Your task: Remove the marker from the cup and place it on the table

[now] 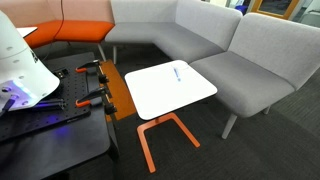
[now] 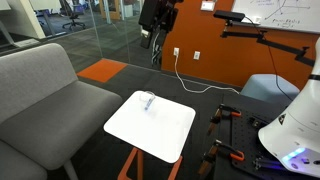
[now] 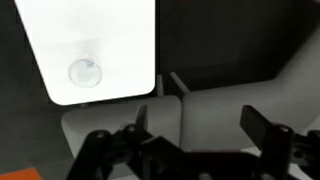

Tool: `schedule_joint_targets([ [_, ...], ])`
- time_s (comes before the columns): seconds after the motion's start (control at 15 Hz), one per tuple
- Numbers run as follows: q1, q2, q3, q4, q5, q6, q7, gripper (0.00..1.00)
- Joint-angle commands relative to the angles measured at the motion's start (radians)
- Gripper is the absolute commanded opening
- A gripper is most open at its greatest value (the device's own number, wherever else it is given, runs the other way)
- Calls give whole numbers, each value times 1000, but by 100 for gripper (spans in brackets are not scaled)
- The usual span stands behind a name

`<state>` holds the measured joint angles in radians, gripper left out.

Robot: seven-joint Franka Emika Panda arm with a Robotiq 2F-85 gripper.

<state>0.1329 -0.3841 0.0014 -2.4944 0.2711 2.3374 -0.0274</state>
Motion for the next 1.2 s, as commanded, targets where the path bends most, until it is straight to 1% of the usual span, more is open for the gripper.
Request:
schedule_joint_targets([
  [0.0, -78, 220, 21, 153, -111, -74, 94, 100],
  [0.2, -114, 450, 4, 297, -186, -107, 139, 100],
  [0.47, -131, 768, -26, 532, -193, -181, 158, 100],
  [0.6, -133, 883, -39, 628, -195, -204, 161, 100],
  [0.73, -129, 966, -57, 701, -206, -227, 179, 100],
  [0.8, -132, 994, -59, 730, -201, -238, 183, 87],
  [0.87, -134, 1013, -62, 750, -197, -240, 186, 79],
  [0.93, -137, 1024, -63, 766, -192, -243, 188, 66],
  [1.13, -147, 1034, -61, 782, -177, -243, 185, 42],
])
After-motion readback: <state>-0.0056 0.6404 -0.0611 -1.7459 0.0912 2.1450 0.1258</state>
